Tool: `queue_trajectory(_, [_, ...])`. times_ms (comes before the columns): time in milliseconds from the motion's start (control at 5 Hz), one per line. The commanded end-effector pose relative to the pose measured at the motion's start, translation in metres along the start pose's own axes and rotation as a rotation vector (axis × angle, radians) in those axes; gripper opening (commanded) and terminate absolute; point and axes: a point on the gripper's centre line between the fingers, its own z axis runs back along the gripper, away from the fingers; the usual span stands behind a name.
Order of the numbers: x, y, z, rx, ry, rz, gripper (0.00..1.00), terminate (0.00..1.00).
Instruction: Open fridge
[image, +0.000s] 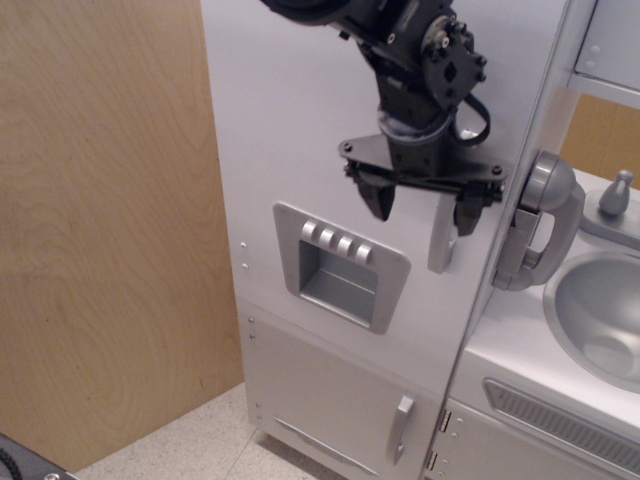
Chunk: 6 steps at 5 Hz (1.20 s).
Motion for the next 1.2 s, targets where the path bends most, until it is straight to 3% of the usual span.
queue_trajectory(0, [0.025,-0.006,0.002,-0.007,-0.082,-0.035,1.00,0.00])
queue_trajectory(200, [0.027,-0.004,0.004,-0.018,-0.078,-0.032,0.00,0.00])
queue_trajectory(600, [0.019,0.000,0.019,-0.023,-0.098,0.017,0.00,0.00])
queue_trajectory(1000, [-0.015,0.022,0.049,-0.043,-0.099,-0.049,0.00,0.00])
